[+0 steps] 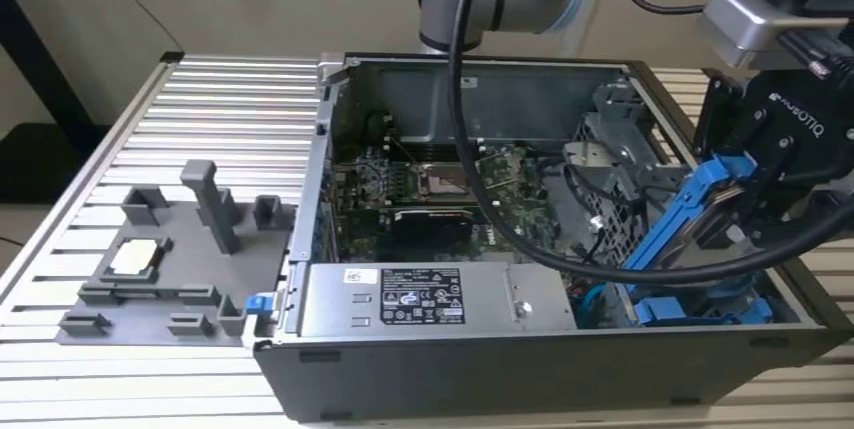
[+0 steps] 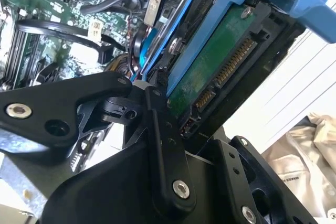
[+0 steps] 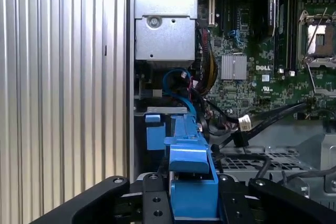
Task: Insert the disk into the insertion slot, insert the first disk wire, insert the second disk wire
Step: 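Insert the disk into the insertion slot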
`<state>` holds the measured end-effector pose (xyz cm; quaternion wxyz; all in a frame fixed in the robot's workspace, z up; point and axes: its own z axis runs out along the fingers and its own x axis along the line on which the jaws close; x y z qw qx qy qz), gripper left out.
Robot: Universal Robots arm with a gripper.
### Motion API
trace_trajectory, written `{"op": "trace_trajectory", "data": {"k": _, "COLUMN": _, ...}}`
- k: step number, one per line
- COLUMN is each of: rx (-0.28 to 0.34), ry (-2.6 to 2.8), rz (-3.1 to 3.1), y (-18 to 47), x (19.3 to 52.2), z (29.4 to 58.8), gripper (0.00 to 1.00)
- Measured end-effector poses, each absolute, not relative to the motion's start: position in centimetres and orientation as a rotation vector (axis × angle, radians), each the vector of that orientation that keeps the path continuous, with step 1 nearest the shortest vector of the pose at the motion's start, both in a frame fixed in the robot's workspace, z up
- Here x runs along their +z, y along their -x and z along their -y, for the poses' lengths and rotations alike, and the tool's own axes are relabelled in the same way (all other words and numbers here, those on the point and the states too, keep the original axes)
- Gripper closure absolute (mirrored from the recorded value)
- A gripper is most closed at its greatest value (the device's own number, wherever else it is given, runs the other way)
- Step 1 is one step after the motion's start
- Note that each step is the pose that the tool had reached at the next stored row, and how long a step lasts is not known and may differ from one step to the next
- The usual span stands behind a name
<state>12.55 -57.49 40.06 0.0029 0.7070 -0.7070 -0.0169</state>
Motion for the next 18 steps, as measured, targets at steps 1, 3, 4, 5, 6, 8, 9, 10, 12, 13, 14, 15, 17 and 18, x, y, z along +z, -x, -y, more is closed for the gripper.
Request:
{"op": "trace_trajectory", "data": {"k": 1, "rx": -0.053, "ry": -2.217, "rz": 2.217, "y": -12.6, "x": 39.9, "z": 57.5, "gripper": 0.67}}
{"op": "trace_trajectory", "data": {"k": 3, "rx": -0.053, "ry": -2.218, "rz": 2.216, "y": -12.6, "x": 39.5, "z": 57.5, "gripper": 0.67}}
{"op": "trace_trajectory", "data": {"k": 4, "rx": -0.053, "ry": -2.218, "rz": 2.216, "y": -12.6, "x": 39.3, "z": 57.5, "gripper": 0.67}}
{"op": "trace_trajectory", "data": {"k": 5, "rx": -0.053, "ry": -2.218, "rz": 2.216, "y": -12.6, "x": 39.2, "z": 57.5, "gripper": 0.67}}
{"op": "trace_trajectory", "data": {"k": 6, "rx": -0.053, "ry": -2.218, "rz": 2.216, "y": -12.6, "x": 39.0, "z": 57.5, "gripper": 0.67}}
{"op": "trace_trajectory", "data": {"k": 8, "rx": -0.053, "ry": -2.219, "rz": 2.215, "y": -12.6, "x": 38.6, "z": 57.5, "gripper": 0.67}}
{"op": "trace_trajectory", "data": {"k": 9, "rx": -0.053, "ry": -2.219, "rz": 2.215, "y": -12.6, "x": 38.4, "z": 57.5, "gripper": 0.67}}
{"op": "trace_trajectory", "data": {"k": 10, "rx": -0.053, "ry": -2.219, "rz": 2.215, "y": -12.6, "x": 38.2, "z": 57.5, "gripper": 0.67}}
{"op": "trace_trajectory", "data": {"k": 12, "rx": -0.053, "ry": -2.219, "rz": 2.215, "y": -12.6, "x": 37.9, "z": 57.5, "gripper": 0.67}}
{"op": "trace_trajectory", "data": {"k": 13, "rx": -0.053, "ry": -2.219, "rz": 2.215, "y": -12.6, "x": 37.8, "z": 57.5, "gripper": 0.67}}
{"op": "trace_trajectory", "data": {"k": 14, "rx": -0.053, "ry": -2.219, "rz": 2.214, "y": -12.6, "x": 37.7, "z": 57.5, "gripper": 0.67}}
{"op": "trace_trajectory", "data": {"k": 15, "rx": -0.053, "ry": -2.22, "rz": 2.214, "y": -12.6, "x": 37.6, "z": 57.5, "gripper": 0.67}}
{"op": "trace_trajectory", "data": {"k": 17, "rx": -0.053, "ry": -2.22, "rz": 2.214, "y": -12.6, "x": 37.4, "z": 57.5, "gripper": 0.67}}
{"op": "trace_trajectory", "data": {"k": 18, "rx": -0.053, "ry": -2.22, "rz": 2.214, "y": -12.6, "x": 37.2, "z": 57.5, "gripper": 0.67}}
